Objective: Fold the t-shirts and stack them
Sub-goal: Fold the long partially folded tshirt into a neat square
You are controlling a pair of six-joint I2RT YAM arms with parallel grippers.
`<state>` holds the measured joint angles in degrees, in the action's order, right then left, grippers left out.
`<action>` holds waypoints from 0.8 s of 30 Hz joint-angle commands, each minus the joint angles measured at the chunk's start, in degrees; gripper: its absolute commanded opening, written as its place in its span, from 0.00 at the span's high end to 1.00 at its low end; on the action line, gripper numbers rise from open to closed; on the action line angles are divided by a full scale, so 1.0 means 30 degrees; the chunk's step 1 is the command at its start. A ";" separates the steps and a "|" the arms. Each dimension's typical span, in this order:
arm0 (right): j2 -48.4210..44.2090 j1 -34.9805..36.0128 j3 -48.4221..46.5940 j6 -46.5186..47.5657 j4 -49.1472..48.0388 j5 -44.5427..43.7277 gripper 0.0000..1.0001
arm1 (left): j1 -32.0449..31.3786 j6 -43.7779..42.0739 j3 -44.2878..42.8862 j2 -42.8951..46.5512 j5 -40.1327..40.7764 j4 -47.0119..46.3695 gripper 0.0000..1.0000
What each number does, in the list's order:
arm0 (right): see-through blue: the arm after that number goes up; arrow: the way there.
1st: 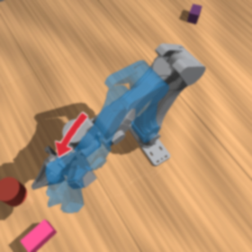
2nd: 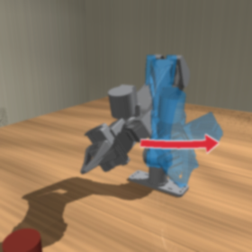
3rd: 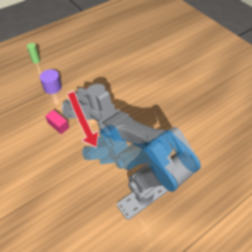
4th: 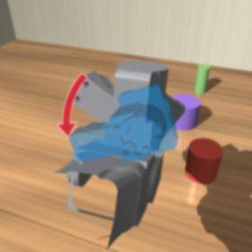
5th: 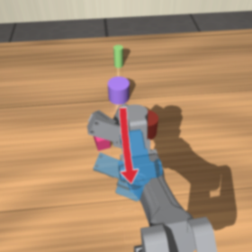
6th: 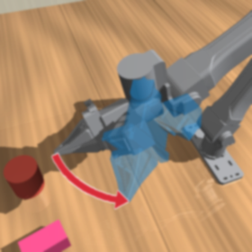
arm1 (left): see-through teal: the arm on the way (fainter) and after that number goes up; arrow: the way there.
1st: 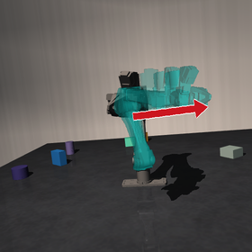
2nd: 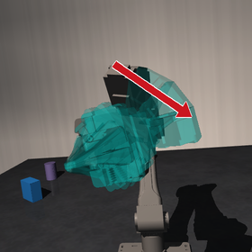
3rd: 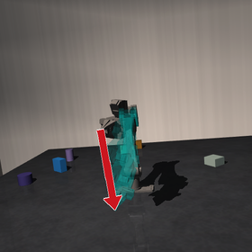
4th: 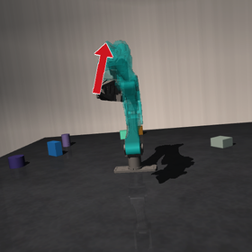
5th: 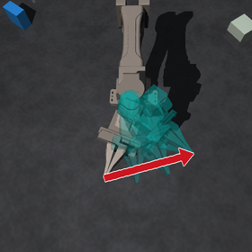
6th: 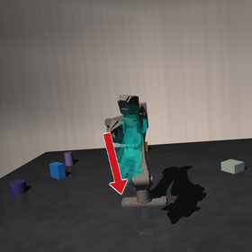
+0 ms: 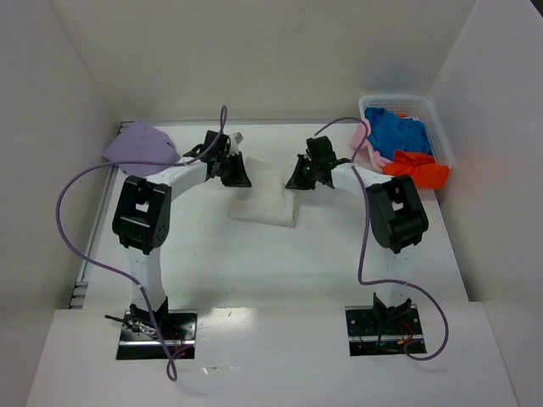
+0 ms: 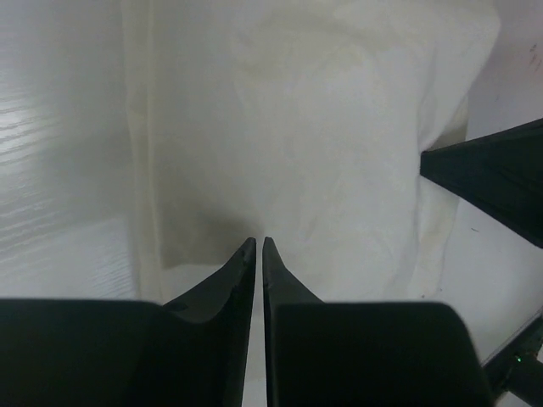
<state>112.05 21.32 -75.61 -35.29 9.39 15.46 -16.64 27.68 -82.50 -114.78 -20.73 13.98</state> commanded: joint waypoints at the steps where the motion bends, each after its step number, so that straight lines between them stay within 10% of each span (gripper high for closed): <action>1: 0.1229 0.0567 -0.0664 0.0249 0.0003 -0.0991 1.00 | 0.0040 0.0382 0.0019 -0.0702 0.1543 0.0202 0.87; 18: 0.0036 0.0569 0.1093 0.0806 0.1148 -0.4510 1.00 | 0.0040 0.0236 0.0195 -0.1031 0.3483 0.0995 0.87; 24: -0.2160 0.0393 -0.0076 0.1390 0.2318 -0.4425 0.93 | 0.0419 -0.0846 0.0195 0.1165 0.3483 0.1171 0.31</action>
<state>111.98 22.87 -73.58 -33.54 13.30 4.36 -16.58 27.46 -82.30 -116.71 -11.66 16.64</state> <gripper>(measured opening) 0.056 0.613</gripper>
